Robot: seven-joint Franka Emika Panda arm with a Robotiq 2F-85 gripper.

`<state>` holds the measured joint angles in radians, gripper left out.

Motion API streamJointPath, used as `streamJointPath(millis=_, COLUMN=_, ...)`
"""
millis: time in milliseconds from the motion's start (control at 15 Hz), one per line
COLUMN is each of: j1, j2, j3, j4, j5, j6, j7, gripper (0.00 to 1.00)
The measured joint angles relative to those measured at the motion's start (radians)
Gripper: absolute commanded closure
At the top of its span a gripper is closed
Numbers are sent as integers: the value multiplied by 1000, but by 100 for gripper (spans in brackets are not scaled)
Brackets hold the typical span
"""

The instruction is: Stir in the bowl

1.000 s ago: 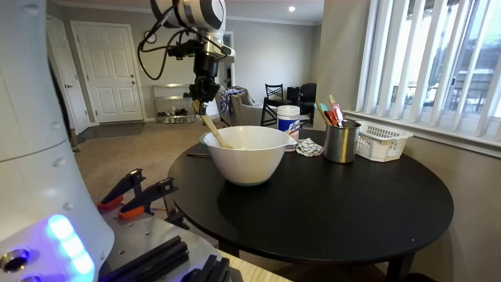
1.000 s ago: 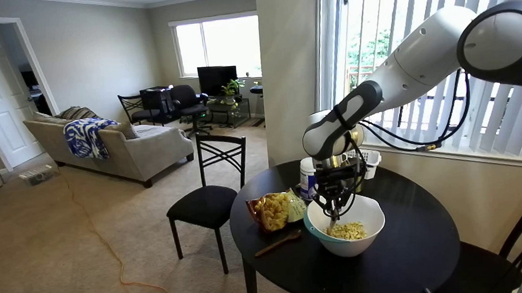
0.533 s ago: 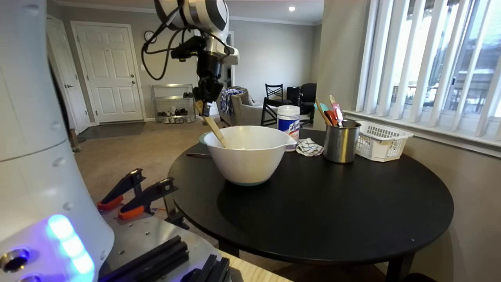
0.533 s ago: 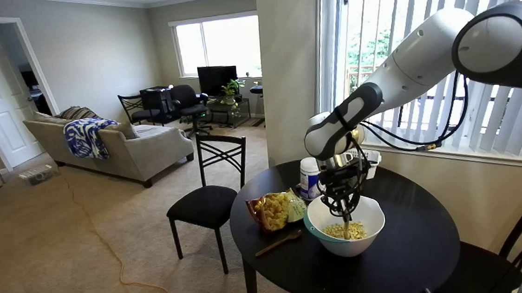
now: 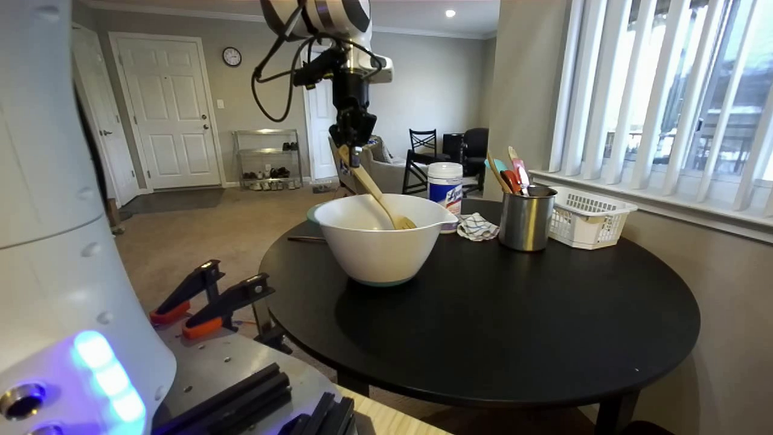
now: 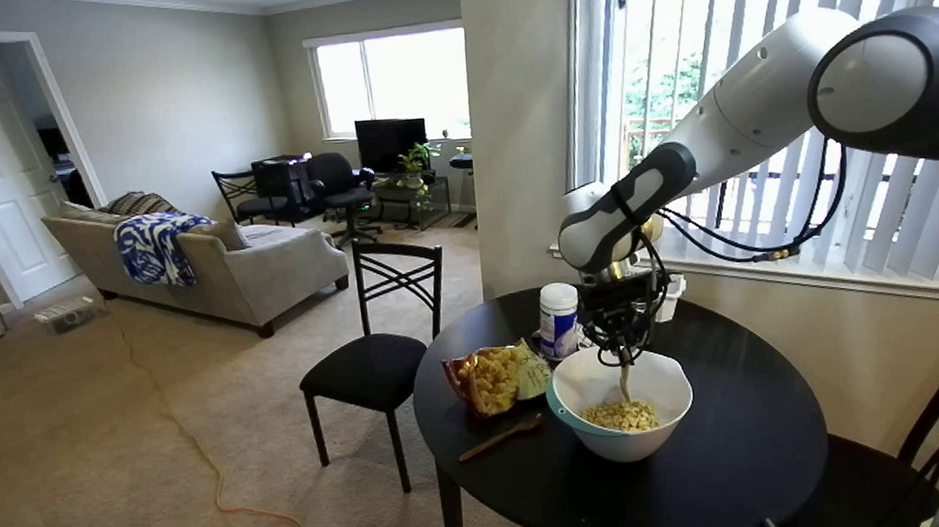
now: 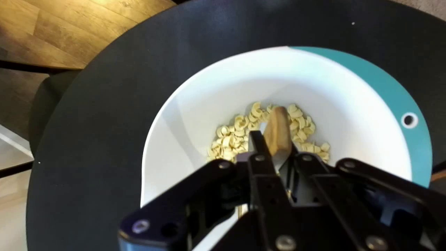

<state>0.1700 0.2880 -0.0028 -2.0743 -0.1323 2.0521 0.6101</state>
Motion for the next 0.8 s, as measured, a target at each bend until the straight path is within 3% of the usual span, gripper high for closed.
streamJointPath(millis=800, j1=1, j2=127, j3=39, j4=130, j5=200, j6=45, j7=-4, gripper=97)
